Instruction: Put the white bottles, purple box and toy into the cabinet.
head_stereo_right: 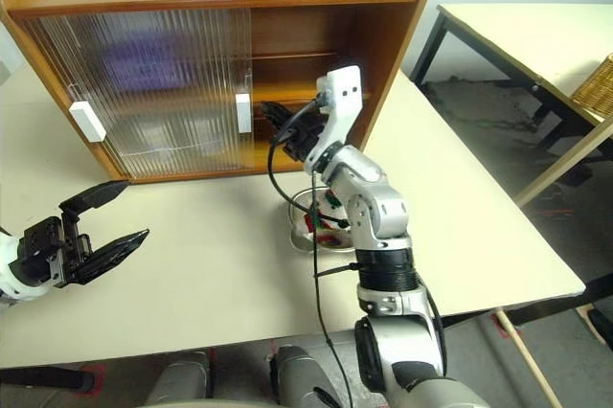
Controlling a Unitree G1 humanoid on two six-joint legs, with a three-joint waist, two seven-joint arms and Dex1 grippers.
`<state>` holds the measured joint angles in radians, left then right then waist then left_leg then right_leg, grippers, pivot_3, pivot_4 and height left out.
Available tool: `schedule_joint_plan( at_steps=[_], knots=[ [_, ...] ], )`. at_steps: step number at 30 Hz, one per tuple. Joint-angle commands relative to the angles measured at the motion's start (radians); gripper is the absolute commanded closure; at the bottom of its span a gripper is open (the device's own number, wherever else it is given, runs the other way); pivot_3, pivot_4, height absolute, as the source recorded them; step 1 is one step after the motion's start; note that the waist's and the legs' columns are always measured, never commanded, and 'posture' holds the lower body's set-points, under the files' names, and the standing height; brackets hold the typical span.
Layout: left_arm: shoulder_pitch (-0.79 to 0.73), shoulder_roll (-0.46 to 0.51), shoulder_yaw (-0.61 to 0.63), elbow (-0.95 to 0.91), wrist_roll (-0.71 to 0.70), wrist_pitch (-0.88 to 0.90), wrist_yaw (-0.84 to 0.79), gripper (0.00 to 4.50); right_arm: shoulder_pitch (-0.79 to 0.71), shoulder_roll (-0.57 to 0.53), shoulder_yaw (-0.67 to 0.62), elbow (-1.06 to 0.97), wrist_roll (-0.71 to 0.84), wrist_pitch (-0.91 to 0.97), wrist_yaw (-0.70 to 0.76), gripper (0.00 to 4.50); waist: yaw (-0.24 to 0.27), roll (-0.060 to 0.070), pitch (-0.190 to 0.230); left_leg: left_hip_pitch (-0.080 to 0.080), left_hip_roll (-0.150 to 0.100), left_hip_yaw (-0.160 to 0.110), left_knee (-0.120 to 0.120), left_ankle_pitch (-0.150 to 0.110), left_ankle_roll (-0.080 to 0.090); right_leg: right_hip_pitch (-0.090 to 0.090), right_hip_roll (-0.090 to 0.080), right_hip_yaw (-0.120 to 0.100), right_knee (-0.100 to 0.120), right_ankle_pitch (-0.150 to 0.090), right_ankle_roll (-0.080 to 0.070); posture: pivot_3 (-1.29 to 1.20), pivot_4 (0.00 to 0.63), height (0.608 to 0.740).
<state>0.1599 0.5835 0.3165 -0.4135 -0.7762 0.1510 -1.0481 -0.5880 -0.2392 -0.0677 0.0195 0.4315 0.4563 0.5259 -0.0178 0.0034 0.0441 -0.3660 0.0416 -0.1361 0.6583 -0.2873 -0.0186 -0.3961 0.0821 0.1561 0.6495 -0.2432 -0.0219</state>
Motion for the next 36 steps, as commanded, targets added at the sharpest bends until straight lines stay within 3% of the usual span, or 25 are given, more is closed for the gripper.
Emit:
schedule_joint_plan(
  at_steps=[1, 4, 7, 14, 18, 27, 36],
  knots=[
    [-0.005, 0.008, -0.002, 0.007, 0.011, -0.002, -0.003, 0.00, -0.001, -0.046, -0.039, 0.029, 0.016, -0.004, 0.036, 4.47, 0.000, 0.000, 0.000, 0.000, 0.000, 0.000, 0.000, 0.000, 0.000, 0.000, 0.000, 0.000, 0.000, 0.000, 0.000, 0.01, 0.072, 0.740],
    [-0.008, 0.010, -0.002, 0.007, 0.008, 0.002, -0.004, 0.00, -0.001, -0.091, -0.045, 0.031, 0.035, 0.017, 0.089, 4.47, 0.000, 0.000, 0.000, 0.000, -0.001, 0.001, 0.000, 0.000, 0.000, 0.000, 0.000, 0.000, 0.000, 0.000, 0.001, 0.01, 0.072, 0.740],
    [-0.011, 0.014, -0.002, 0.008, 0.008, 0.002, -0.005, 0.00, -0.003, -0.129, -0.054, 0.032, 0.064, 0.050, 0.132, 3.90, 0.000, -0.001, 0.000, 0.000, -0.001, 0.003, 0.000, 0.000, 0.000, 0.000, 0.003, 0.000, 0.000, 0.001, 0.003, 0.01, 0.073, 0.740],
    [-0.019, 0.026, -0.001, 0.015, 0.003, 0.009, -0.010, 0.00, -0.001, -0.476, -0.001, 0.037, 0.115, 0.202, 0.503, 1.41, 0.011, -0.001, 0.002, 0.000, -0.003, 0.008, 0.002, 0.001, -0.003, 0.004, 0.004, 0.001, 0.000, -0.003, 0.003, 0.01, 0.073, 0.740],
    [-0.019, 0.027, -0.004, 0.018, 0.003, 0.009, -0.014, 0.00, 0.021, -0.574, 0.007, 0.025, 0.116, 0.208, 0.611, 0.03, 0.008, -0.002, 0.003, 0.001, -0.001, 0.009, 0.002, 0.001, -0.003, 0.004, 0.006, 0.001, 0.000, -0.008, 0.011, 0.00, 0.073, 0.740],
    [-0.020, 0.027, -0.006, 0.020, -0.002, 0.015, -0.022, 0.00, 0.222, -0.591, -0.155, -0.064, 0.208, 0.034, 0.769, 0.03, 0.008, -0.003, 0.003, 0.002, -0.001, 0.010, 0.004, 0.002, -0.003, 0.006, 0.010, 0.001, 0.001, -0.008, 0.013, -0.01, 0.071, 0.740],
    [-0.034, 0.036, -0.012, 0.026, -0.007, 0.029, -0.033, 0.00, 0.342, -0.575, -0.096, -0.082, 0.107, -0.143, 0.801, 0.03, 0.001, -0.004, 0.004, 0.004, -0.001, 0.010, 0.006, 0.001, -0.003, 0.009, 0.008, 0.000, 0.001, -0.008, 0.012, -0.02, 0.069, 0.740]
  ],
)
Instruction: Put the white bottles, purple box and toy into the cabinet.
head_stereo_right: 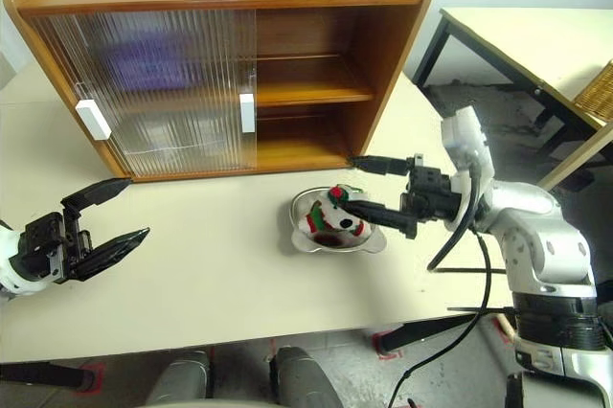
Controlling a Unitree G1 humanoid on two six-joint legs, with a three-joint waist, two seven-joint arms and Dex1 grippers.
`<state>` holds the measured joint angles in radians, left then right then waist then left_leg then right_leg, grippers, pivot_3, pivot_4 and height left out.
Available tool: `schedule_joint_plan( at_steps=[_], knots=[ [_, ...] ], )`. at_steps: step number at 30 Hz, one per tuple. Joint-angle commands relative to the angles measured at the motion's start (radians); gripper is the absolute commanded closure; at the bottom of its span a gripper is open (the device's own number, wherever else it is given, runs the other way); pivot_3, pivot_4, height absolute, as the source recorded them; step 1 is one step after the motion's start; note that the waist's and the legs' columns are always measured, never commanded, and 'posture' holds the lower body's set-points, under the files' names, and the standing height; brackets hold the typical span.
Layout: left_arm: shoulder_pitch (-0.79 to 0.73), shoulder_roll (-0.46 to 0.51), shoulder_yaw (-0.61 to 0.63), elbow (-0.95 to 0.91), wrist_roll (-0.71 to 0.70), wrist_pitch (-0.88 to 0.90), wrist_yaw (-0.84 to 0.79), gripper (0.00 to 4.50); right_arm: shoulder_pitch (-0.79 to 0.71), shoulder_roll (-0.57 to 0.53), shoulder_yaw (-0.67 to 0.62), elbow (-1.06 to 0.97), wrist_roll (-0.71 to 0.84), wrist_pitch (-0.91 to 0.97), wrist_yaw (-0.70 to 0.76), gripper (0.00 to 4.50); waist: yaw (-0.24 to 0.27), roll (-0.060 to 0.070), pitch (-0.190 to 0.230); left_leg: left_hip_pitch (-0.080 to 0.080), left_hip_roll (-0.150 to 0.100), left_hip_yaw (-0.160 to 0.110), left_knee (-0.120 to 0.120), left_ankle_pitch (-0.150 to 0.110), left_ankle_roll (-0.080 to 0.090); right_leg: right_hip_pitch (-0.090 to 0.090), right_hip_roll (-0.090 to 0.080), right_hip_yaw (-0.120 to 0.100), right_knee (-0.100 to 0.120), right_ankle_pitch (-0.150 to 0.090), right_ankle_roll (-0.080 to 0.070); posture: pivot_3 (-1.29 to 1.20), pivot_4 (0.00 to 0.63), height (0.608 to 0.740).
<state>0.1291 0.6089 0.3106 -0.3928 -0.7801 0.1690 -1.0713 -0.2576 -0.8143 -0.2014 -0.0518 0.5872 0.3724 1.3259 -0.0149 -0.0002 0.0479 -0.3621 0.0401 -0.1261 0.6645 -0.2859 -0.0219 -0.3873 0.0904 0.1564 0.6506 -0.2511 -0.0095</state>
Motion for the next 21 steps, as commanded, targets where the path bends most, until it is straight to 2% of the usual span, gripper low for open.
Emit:
schedule_joint_plan(
  at_steps=[1, 10, 18, 21],
  knots=[
    [-0.004, 0.013, -0.007, 0.005, -0.002, 0.014, -0.014, 0.00, 0.014, 0.006, 0.049, -0.004, -0.069, -0.080, -0.006, 0.03, -0.003, 0.000, 0.000, 0.000, 0.000, 0.000, 0.000, 0.000, 0.000, 0.000, -0.001, 0.000, 0.000, 0.000, 0.000, -0.02, 0.069, 0.740],
    [0.022, 0.072, -0.046, -0.006, 0.040, 0.018, -0.088, 0.00, -0.028, 0.043, 0.100, 0.043, -0.145, -0.165, -0.061, 0.03, -0.009, 0.000, 0.000, 0.000, 0.001, -0.001, 0.000, 0.000, 0.000, 0.000, -0.001, 0.000, 0.000, 0.001, -0.001, -0.02, 0.071, 0.740],
    [0.005, 0.037, -0.025, -0.007, 0.002, 0.020, -0.052, 0.00, -0.048, 0.039, 0.146, 0.081, -0.211, -0.202, -0.069, 0.03, -0.008, 0.000, 0.000, -0.001, 0.001, -0.003, 0.000, 0.000, 0.000, -0.001, -0.001, 0.000, 0.000, 0.004, -0.005, -0.02, 0.074, 0.740],
    [0.006, 0.030, -0.016, -0.008, -0.007, 0.019, -0.037, 0.00, -0.052, 0.041, 0.149, 0.090, -0.216, -0.202, -0.077, 0.69, -0.007, 0.000, 0.000, -0.001, 0.001, -0.003, -0.001, 0.000, 0.000, -0.001, -0.001, 0.000, 0.000, 0.004, -0.005, -0.01, 0.074, 0.740]
  ],
)
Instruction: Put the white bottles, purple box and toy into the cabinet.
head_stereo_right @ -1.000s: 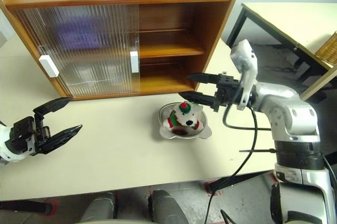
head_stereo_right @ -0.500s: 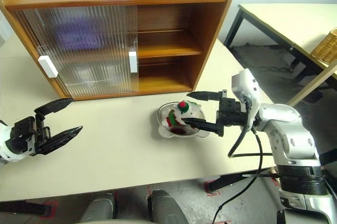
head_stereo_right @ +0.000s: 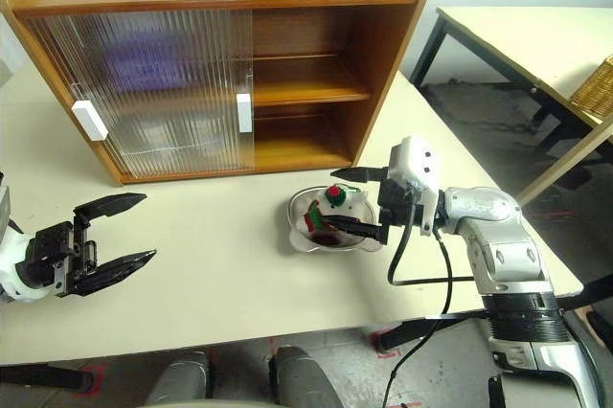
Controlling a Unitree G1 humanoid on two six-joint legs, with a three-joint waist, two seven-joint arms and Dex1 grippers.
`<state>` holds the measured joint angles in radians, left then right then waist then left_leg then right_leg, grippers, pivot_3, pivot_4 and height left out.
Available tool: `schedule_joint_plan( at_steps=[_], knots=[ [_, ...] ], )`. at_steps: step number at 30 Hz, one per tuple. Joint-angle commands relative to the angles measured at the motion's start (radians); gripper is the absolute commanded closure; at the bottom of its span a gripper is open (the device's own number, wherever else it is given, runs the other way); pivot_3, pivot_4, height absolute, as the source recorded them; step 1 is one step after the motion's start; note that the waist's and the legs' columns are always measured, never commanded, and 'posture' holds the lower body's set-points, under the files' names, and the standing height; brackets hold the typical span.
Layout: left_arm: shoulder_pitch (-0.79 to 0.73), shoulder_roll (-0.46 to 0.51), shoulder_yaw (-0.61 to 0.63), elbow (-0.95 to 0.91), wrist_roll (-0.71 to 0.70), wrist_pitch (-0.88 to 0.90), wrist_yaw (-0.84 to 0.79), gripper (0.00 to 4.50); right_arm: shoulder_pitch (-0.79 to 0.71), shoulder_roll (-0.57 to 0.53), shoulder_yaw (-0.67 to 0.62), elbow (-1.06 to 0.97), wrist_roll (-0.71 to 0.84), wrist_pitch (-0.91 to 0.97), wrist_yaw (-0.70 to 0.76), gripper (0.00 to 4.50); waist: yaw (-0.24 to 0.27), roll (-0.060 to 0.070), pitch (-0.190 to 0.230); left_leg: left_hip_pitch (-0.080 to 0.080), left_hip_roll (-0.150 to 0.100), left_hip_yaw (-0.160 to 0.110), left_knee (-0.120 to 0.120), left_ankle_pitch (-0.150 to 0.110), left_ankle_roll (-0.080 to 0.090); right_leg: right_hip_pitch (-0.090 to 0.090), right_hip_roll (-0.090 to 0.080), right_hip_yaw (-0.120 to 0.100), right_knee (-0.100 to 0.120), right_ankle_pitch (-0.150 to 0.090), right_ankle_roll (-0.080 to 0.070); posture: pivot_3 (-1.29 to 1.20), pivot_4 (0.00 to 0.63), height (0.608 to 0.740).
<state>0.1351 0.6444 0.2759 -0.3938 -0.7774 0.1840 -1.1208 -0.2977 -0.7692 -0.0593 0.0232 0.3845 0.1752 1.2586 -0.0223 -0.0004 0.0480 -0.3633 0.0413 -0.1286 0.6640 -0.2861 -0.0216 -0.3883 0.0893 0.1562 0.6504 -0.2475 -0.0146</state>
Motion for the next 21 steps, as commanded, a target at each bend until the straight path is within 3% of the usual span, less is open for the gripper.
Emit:
schedule_joint_plan(
  at_steps=[1, 10, 21],
  knots=[
    [0.001, -0.008, 0.023, -0.009, -0.016, 0.004, 0.018, 0.00, -0.015, -0.003, 0.008, 0.020, -0.015, -0.006, -0.012, 1.04, 0.000, 0.000, 0.000, 0.000, 0.000, 0.000, 0.000, 0.000, 0.000, 0.000, 0.000, 0.000, 0.000, 0.000, 0.000, -0.01, 0.074, 0.740],
    [-0.007, -0.015, 0.041, -0.006, -0.034, 0.002, 0.039, 0.00, -0.036, 0.000, 0.014, 0.056, -0.024, -0.028, -0.012, 4.44, 0.002, 0.000, 0.000, 0.001, 0.000, 0.000, 0.000, 0.000, 0.000, 0.001, 0.000, 0.000, 0.000, -0.002, 0.004, -0.01, 0.071, 0.740],
    [-0.018, -0.015, 0.043, 0.011, -0.029, -0.004, 0.039, 0.00, -0.136, -0.038, -0.060, 0.037, 0.155, 0.190, 0.024, 4.48, 0.004, 0.000, 0.000, 0.001, 0.000, 0.001, 0.000, 0.001, -0.001, 0.001, 0.000, 0.000, 0.000, -0.002, 0.004, -0.01, 0.065, 0.740]
  ],
)
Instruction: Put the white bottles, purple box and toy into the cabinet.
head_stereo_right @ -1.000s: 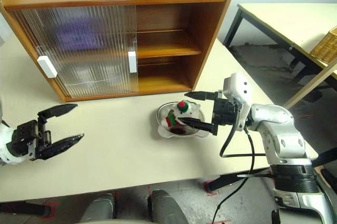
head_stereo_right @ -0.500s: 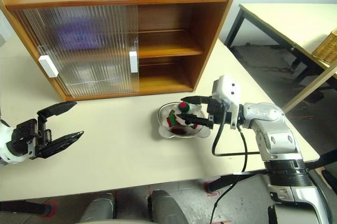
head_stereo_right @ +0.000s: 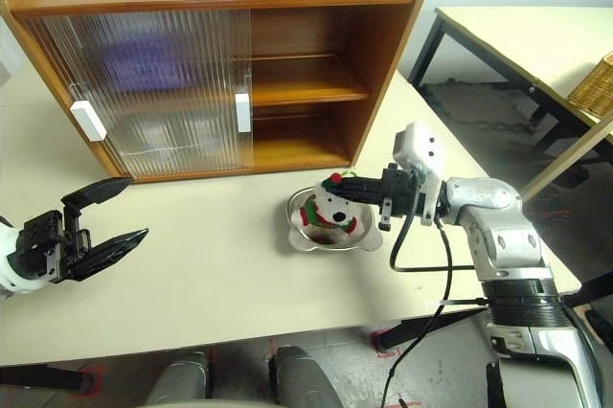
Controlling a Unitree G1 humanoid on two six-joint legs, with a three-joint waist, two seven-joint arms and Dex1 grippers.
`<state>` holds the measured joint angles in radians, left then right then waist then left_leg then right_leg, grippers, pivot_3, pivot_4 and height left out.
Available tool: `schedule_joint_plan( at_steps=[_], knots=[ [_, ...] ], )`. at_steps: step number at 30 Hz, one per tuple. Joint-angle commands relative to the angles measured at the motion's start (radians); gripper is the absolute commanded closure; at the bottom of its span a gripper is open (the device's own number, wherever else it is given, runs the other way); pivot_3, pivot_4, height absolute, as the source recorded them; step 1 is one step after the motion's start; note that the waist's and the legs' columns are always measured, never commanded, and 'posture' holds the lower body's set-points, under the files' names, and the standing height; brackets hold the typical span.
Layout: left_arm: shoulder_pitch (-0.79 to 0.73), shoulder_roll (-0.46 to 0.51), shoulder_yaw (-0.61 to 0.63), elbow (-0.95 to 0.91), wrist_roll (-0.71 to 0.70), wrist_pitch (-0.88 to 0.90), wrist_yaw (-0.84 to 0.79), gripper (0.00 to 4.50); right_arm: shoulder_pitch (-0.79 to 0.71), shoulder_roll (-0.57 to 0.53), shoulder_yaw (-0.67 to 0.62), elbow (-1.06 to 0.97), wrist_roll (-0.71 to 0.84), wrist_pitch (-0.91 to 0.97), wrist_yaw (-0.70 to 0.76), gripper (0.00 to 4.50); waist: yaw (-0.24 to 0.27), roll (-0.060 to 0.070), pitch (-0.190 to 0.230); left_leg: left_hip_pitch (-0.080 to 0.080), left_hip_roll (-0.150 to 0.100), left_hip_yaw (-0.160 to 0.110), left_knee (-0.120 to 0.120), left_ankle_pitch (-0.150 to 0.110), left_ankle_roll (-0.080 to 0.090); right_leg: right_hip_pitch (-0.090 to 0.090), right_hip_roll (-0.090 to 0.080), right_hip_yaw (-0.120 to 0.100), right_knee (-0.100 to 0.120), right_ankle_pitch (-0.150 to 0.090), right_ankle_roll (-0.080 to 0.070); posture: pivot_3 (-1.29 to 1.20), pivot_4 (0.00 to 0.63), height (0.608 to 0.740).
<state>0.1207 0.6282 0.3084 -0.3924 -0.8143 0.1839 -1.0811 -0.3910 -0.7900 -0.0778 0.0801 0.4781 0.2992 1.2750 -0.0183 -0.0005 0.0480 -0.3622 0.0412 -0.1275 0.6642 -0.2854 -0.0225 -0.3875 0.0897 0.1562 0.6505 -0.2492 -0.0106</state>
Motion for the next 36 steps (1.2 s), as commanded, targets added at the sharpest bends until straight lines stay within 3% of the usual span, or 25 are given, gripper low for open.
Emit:
schedule_joint_plan(
  at_steps=[1, 21, 36],
  knots=[
    [-0.004, 0.001, 0.010, 0.010, 0.009, -0.004, -0.002, 0.00, -0.055, -0.019, -0.047, -0.017, 0.068, 0.077, 0.005, 4.48, 0.000, 0.000, 0.000, 0.000, 0.000, 0.000, 0.000, 0.000, 0.000, 0.000, 0.000, 0.000, 0.000, 0.000, 0.000, -0.01, 0.066, 0.740],
    [0.006, 0.005, 0.008, 0.004, 0.020, -0.010, -0.006, 0.00, -0.398, 0.155, -0.090, 0.193, -0.014, 0.008, -0.312, 4.48, -0.001, 0.001, -0.001, 0.001, 0.001, -0.004, -0.001, 0.001, 0.000, -0.001, 0.000, 0.000, 0.000, 0.007, -0.005, 0.00, 0.056, 0.740],
    [0.009, 0.002, 0.007, -0.004, 0.018, -0.009, 0.004, 0.00, -0.565, 0.171, -0.095, 0.378, -0.054, -0.081, -0.336, 4.48, 0.001, 0.002, -0.001, -0.002, 0.001, -0.005, -0.002, 0.001, 0.000, -0.005, -0.001, 0.000, 0.000, 0.009, -0.007, 0.01, 0.061, 0.740]
  ],
)
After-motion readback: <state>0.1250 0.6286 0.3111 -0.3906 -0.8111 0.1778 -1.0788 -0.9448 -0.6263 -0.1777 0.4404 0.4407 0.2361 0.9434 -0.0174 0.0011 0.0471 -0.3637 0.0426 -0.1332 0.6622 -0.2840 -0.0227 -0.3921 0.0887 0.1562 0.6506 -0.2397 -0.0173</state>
